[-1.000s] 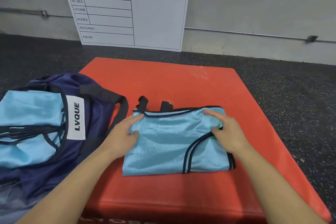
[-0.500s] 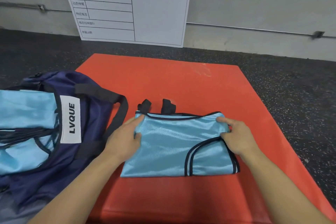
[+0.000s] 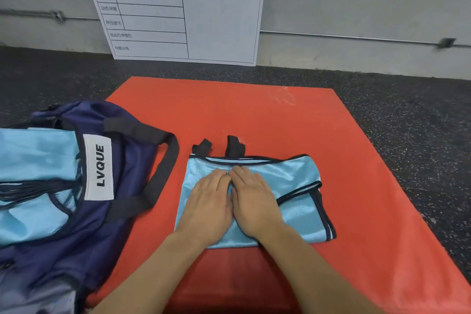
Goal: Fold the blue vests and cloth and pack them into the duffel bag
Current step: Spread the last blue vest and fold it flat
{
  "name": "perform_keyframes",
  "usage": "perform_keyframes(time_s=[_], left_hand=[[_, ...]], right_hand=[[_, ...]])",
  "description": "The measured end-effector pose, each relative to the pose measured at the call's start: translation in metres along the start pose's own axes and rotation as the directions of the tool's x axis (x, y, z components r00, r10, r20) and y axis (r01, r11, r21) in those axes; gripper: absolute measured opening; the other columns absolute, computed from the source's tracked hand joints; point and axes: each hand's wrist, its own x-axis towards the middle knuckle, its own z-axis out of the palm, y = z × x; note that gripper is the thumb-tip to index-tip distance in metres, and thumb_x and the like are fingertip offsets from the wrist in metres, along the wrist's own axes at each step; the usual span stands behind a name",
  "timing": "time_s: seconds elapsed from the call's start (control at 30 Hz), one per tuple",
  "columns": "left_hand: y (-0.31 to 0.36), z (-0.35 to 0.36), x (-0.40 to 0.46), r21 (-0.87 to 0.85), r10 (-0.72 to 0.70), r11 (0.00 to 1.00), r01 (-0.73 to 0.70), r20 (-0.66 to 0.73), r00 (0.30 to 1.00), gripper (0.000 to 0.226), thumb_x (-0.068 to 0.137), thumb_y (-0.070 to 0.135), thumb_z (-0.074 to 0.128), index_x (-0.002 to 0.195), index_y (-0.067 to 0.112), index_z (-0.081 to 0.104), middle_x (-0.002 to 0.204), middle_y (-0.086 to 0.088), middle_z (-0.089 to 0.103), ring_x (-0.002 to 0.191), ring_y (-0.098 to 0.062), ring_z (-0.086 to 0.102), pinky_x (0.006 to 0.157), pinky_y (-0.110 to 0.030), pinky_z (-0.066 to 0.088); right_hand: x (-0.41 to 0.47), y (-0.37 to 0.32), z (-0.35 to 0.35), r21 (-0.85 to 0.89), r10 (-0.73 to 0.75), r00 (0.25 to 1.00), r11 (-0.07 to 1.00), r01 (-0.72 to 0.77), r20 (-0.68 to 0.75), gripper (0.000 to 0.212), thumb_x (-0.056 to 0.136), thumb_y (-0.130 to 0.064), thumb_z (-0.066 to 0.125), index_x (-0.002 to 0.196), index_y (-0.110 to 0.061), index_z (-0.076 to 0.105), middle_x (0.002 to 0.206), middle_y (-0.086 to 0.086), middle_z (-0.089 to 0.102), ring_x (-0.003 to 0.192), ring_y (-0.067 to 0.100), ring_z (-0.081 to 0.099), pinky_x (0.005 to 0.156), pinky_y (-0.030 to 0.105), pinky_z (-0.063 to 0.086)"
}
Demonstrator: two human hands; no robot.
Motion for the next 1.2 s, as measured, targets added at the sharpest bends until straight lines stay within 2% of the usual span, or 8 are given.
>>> perform_keyframes(time_s=[0.1,0.3,0.4,0.57,0.63,0.7,0.87,1.2], left_hand=[[-0.010,0.005,0.002,0.127,-0.053,0.991,0.042,0.082,0.995,0.062,0.096,0.035,0.029,0.147,0.007,0.049,0.156,-0.012,0.044,0.146,-0.026,0.039,0.121,-0.042,0.024],[-0.022,-0.003,-0.002,0.167,-0.156,0.977,0.130,0.155,0.976,0.089,0.090,0.069,0.010,0.161,0.016,0.009,0.168,0.002,-0.001,0.154,-0.009,-0.008,0.124,-0.033,-0.006],[-0.031,-0.012,-0.008,0.187,-0.203,0.967,0.171,0.167,0.965,0.093,0.087,0.073,0.003,0.162,0.017,0.004,0.169,0.004,-0.005,0.149,-0.003,-0.017,0.125,-0.032,-0.007],[-0.049,-0.023,-0.019,0.167,-0.242,0.964,0.209,0.208,0.948,0.092,0.085,0.067,-0.003,0.161,0.016,0.003,0.168,0.003,-0.007,0.153,-0.008,-0.011,0.123,-0.029,-0.012],[-0.045,-0.027,-0.022,0.184,-0.194,0.968,0.169,0.127,0.973,0.083,0.093,0.057,0.010,0.160,0.010,0.021,0.168,-0.004,0.012,0.155,-0.014,0.007,0.123,-0.032,-0.005],[-0.027,-0.026,-0.024,0.192,-0.092,0.978,0.078,0.061,0.994,0.068,0.098,0.043,0.025,0.153,0.005,0.039,0.162,-0.010,0.032,0.152,-0.021,0.027,0.122,-0.038,0.009],[0.022,-0.004,-0.034,0.121,0.072,0.989,-0.086,0.116,0.991,0.059,0.097,0.030,0.035,0.149,0.004,0.046,0.157,-0.010,0.041,0.147,-0.021,0.035,0.116,-0.038,0.021],[-0.032,-0.010,-0.028,0.173,-0.115,0.980,0.094,0.115,0.987,0.077,0.097,0.053,0.010,0.159,0.010,0.022,0.167,-0.004,0.014,0.155,-0.015,0.008,0.123,-0.033,-0.002]], right_hand=[[0.004,0.004,0.002,-0.101,0.014,0.997,0.995,-0.007,0.073,0.084,0.086,-0.042,-0.009,0.164,-0.021,0.014,0.171,-0.005,0.005,0.158,0.017,-0.003,0.128,0.042,-0.001],[-0.004,0.028,-0.009,-0.113,0.159,0.982,0.983,-0.147,0.106,0.066,0.102,-0.058,0.008,0.163,-0.033,0.002,0.169,-0.010,-0.014,0.155,0.011,-0.019,0.127,0.042,-0.009],[-0.016,0.060,-0.022,-0.186,0.254,0.964,0.954,-0.237,0.077,0.077,0.092,-0.063,-0.006,0.163,-0.033,0.000,0.170,-0.007,-0.013,0.156,0.014,-0.016,0.127,0.041,-0.008],[-0.038,0.100,-0.041,-0.222,0.428,0.903,0.885,-0.411,0.034,0.064,0.106,-0.052,0.009,0.164,-0.028,0.000,0.171,-0.005,-0.008,0.157,0.017,-0.012,0.128,0.042,-0.003],[-0.039,0.097,-0.044,-0.238,0.441,0.897,0.870,-0.431,-0.012,0.064,0.106,-0.049,0.009,0.164,-0.023,0.004,0.172,-0.002,-0.005,0.157,0.019,-0.012,0.128,0.044,-0.004],[-0.032,0.076,-0.041,-0.232,0.319,0.946,0.917,-0.324,-0.060,0.065,0.105,-0.046,0.006,0.164,-0.018,0.014,0.172,0.003,0.002,0.158,0.022,-0.006,0.128,0.046,-0.002],[-0.035,0.010,-0.006,-0.100,0.009,0.997,0.995,-0.001,0.081,0.078,0.095,-0.048,-0.004,0.163,-0.019,0.020,0.170,-0.001,0.008,0.158,0.020,0.001,0.127,0.042,-0.002],[-0.047,0.084,-0.037,-0.232,0.300,0.954,0.928,-0.292,0.001,0.087,0.087,-0.057,-0.014,0.164,-0.023,0.008,0.172,-0.003,-0.001,0.157,0.017,-0.009,0.127,0.040,-0.005]])
